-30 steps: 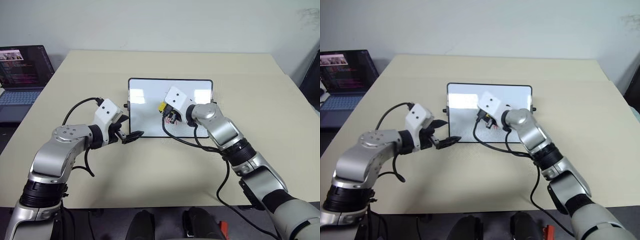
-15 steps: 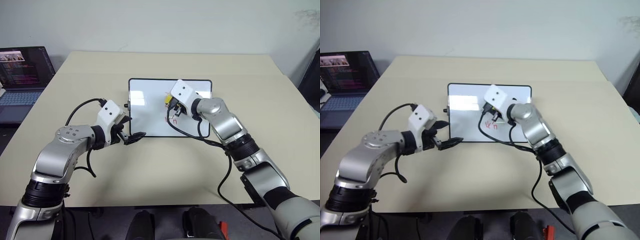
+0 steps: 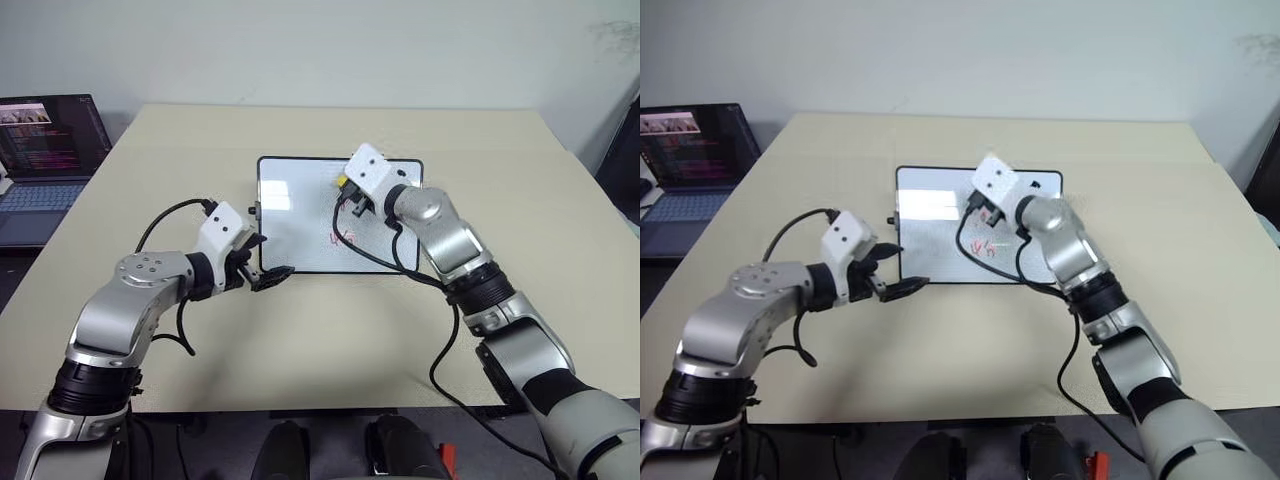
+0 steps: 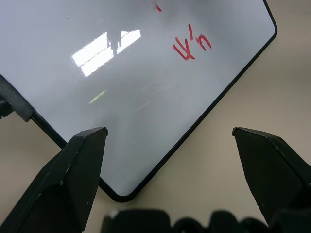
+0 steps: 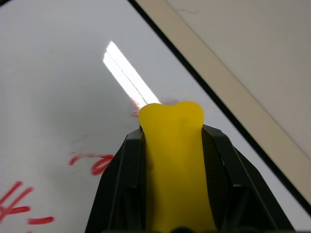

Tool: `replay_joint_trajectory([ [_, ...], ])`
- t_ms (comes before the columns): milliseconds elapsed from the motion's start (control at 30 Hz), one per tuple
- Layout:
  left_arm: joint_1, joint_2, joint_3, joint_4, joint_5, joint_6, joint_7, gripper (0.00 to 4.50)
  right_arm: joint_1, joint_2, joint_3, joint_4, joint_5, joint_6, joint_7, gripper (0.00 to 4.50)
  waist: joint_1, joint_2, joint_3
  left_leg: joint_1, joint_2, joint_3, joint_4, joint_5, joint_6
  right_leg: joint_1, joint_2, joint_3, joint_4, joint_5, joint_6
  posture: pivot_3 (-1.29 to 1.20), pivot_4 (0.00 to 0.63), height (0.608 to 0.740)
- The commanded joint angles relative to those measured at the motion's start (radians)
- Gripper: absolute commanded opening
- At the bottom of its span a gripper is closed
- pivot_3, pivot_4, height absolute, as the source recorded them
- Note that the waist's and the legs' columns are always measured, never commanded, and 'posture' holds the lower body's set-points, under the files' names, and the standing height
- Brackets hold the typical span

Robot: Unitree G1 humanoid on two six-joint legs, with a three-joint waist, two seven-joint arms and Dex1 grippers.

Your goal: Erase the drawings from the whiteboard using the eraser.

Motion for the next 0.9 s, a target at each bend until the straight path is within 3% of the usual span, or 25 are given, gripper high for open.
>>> replay_joint_trajectory([
  [33,-0.016,-0.002,0.007,-0.025,-0.003,-0.008,-0.001,4.50,0.007,-0.002,0.014,-0.008,-0.010,0.016,0.045,1.20,-0.003,0.000,0.000,-0.001,0.000,0.000,0.000,0.000,0.000,0.000,0.000,0.000,-0.001,0.000,0.000,0.00,0.150,0.740],
  [233,-0.020,-0.005,0.005,-0.022,0.000,-0.010,0.000,4.50,0.073,-0.041,0.099,-0.084,-0.021,0.078,0.204,1.20,-0.002,0.000,0.000,0.000,0.000,0.000,0.000,0.000,0.000,0.000,0.000,0.000,-0.001,0.000,0.000,0.00,0.150,0.740],
  [533,-0.027,-0.008,0.001,-0.018,0.000,-0.011,-0.001,4.50,0.001,-0.045,0.010,-0.009,-0.050,0.012,0.051,1.20,0.000,0.000,0.000,0.002,0.000,0.000,0.001,0.000,0.000,0.000,0.000,0.000,0.003,0.000,0.000,0.00,0.150,0.740],
  [900,-0.039,-0.014,-0.006,-0.010,0.001,-0.015,-0.003,4.50,0.091,-0.061,0.116,-0.077,-0.081,0.051,0.182,1.20,0.000,0.000,0.000,0.001,0.000,0.000,0.000,0.000,0.000,0.001,0.000,0.000,0.001,0.000,0.000,0.00,0.150,0.740],
])
